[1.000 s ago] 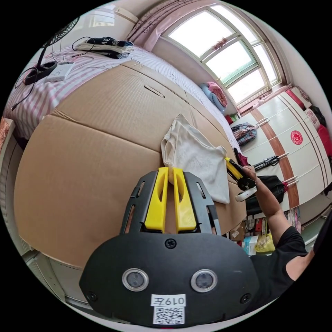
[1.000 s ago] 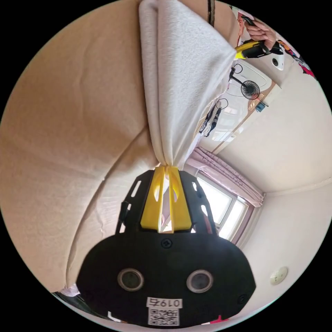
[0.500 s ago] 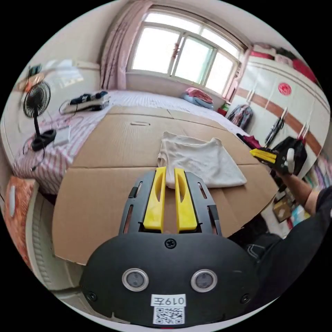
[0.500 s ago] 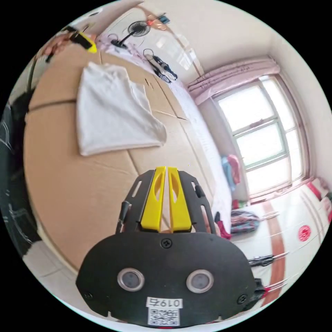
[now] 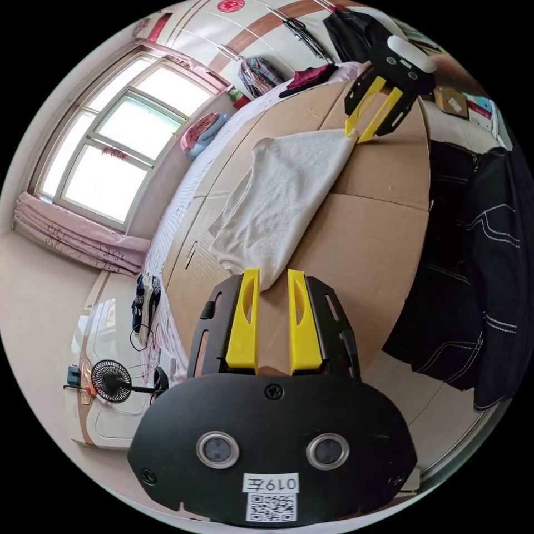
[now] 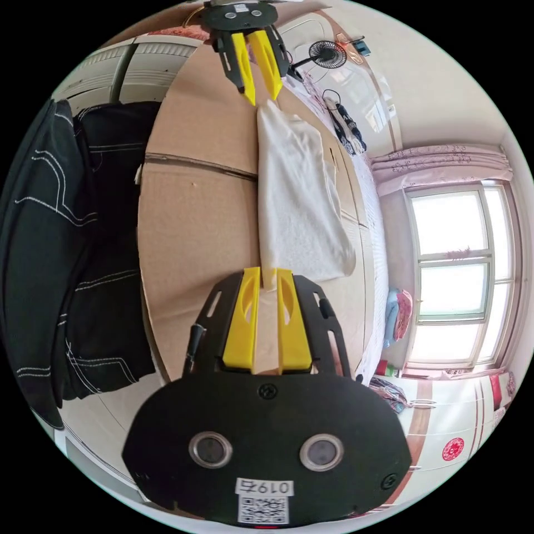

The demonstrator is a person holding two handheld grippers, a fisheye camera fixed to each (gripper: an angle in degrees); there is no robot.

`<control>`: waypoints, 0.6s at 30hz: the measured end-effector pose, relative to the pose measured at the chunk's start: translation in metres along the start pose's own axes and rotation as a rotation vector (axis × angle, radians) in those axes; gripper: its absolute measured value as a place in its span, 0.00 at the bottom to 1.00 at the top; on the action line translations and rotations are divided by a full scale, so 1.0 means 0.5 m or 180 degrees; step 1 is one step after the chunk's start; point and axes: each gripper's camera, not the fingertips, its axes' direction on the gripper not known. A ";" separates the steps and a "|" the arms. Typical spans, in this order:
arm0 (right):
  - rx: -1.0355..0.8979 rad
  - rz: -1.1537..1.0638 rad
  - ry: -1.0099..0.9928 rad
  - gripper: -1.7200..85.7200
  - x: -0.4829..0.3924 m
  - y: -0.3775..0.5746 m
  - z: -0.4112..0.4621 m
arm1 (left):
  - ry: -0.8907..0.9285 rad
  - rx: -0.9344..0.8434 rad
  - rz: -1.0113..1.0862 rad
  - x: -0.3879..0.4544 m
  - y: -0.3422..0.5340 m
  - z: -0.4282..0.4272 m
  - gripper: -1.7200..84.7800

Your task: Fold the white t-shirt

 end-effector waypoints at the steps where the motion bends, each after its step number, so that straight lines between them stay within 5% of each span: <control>1: -0.0019 -0.0037 -0.0011 0.08 -0.004 -0.022 -0.009 | 0.0000 -0.0017 0.0061 0.002 -0.004 -0.001 0.10; 9: -0.0059 0.0033 -0.0126 0.03 0.010 -0.153 -0.076 | -0.0225 -0.0285 0.0471 0.007 -0.074 0.007 0.05; 18: -0.0074 -0.0019 -0.0137 0.02 0.073 -0.273 -0.197 | 0.0164 -0.0319 0.0509 -0.035 -0.114 -0.010 0.03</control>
